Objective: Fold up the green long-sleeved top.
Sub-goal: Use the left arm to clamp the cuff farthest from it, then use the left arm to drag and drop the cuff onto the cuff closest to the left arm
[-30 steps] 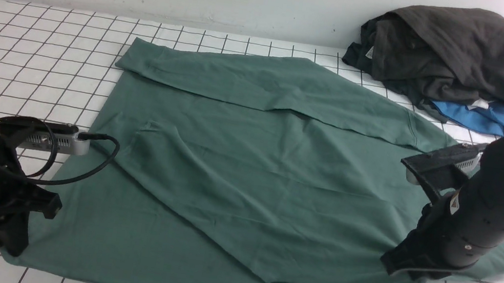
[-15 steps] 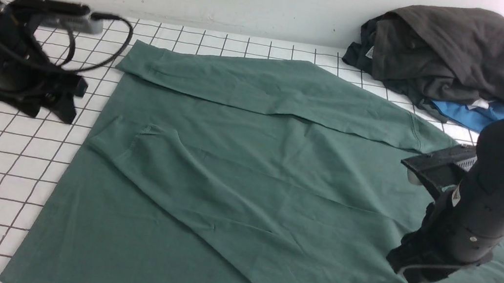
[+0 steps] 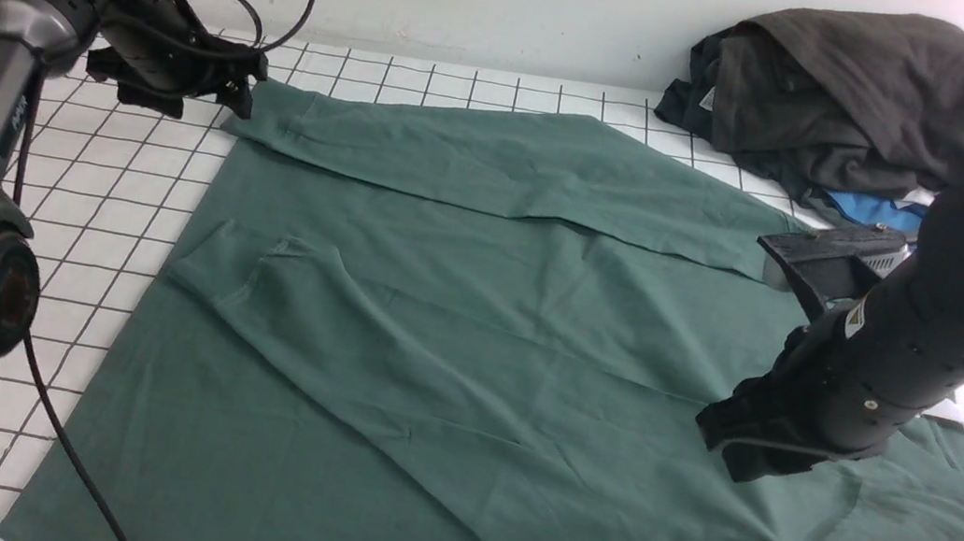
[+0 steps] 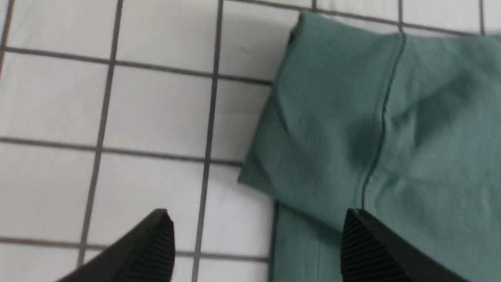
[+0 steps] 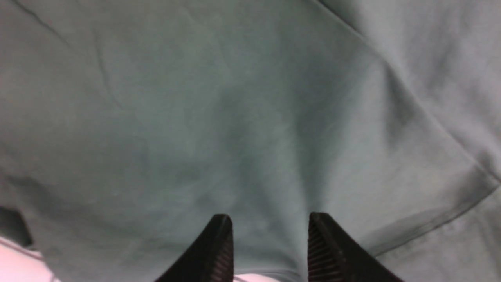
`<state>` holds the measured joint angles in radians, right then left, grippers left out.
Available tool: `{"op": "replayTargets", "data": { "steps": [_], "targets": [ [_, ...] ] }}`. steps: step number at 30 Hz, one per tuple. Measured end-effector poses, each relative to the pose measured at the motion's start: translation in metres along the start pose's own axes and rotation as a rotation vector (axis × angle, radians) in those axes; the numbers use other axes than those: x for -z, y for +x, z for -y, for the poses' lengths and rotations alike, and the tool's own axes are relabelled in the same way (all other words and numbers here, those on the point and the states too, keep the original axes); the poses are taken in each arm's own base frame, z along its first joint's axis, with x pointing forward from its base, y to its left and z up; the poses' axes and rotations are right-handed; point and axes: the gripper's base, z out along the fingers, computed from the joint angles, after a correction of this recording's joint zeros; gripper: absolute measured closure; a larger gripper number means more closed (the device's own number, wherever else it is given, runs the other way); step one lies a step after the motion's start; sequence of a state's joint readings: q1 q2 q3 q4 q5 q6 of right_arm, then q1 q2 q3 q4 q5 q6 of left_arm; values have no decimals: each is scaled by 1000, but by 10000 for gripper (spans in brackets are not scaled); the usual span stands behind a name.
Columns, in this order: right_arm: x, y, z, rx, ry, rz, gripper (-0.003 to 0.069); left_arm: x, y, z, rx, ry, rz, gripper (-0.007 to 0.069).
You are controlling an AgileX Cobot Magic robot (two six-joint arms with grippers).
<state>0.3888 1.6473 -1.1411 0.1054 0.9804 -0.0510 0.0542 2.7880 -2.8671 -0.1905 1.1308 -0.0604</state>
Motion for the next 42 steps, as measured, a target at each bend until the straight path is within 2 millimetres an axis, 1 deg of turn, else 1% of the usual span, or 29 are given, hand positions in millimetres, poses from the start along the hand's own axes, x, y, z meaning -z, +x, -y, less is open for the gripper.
{"op": "replayTargets", "data": {
  "steps": [2,3,4,5,6,8,13,14,15,18,20,22,24,26,27,29,31,32,33,34,36,37,38,39,42],
  "targets": [
    [0,0,-3,-21,-32,1,436,-14,5,-3,22,6,12,106],
    [0,0,-3,-22,-34,2,438,-16,6,-3,23,6,10,107],
    [0,0,-5,-24,-50,3,442,-26,9,-5,27,11,22,123],
    [0,-1,-5,-24,-57,5,445,-26,8,-4,33,20,36,138],
    [0,-1,-6,-19,-64,7,446,-30,9,-4,26,26,45,169],
    [0,-2,-6,-12,-70,20,447,-33,10,-2,-14,28,60,255],
    [0,-3,-6,-6,-69,34,447,-39,11,15,-169,43,95,550],
    [0,-3,-6,-5,-69,34,447,-39,11,16,-178,44,97,565],
    [0,-3,-6,-3,-69,33,447,-39,11,20,-211,43,100,594],
    [0,-3,-5,9,-60,34,449,-38,11,22,-238,32,95,601],
    [2,-3,-4,23,-43,37,449,-32,11,25,-249,27,76,601],
    [8,-2,-1,54,-4,52,449,-18,9,28,-248,18,22,601],
    [17,-1,2,68,38,75,449,5,4,33,-226,18,-17,601],
    [29,1,5,70,80,107,449,39,-9,41,-184,28,3,601],
    [32,1,6,69,97,116,449,50,-13,44,-169,35,20,601],
    [43,3,8,67,128,140,449,87,-26,54,-149,63,72,601],
    [51,6,10,68,150,155,449,119,-34,63,-152,89,106,601],
    [55,7,10,62,156,159,449,135,-36,68,-163,96,113,601],
    [58,9,10,60,159,157,449,143,-35,70,-172,96,101,601],
    [61,11,10,58,162,155,449,160,-34,73,-193,89,97,601],
    [66,14,10,55,163,152,449,173,-22,75,-218,62,26,601],
    [67,14,10,55,163,153,449,174,-15,75,-228,46,-15,601],
    [67,14,10,55,163,153,449,169,-10,74,-227,41,-47,601],
    [67,14,10,55,163,155,449,170,5,72,-246,18,-112,601],
    [67,12,10,57,162,180,449,147,57,62,-269,-28,-339,601]
  ]
}}
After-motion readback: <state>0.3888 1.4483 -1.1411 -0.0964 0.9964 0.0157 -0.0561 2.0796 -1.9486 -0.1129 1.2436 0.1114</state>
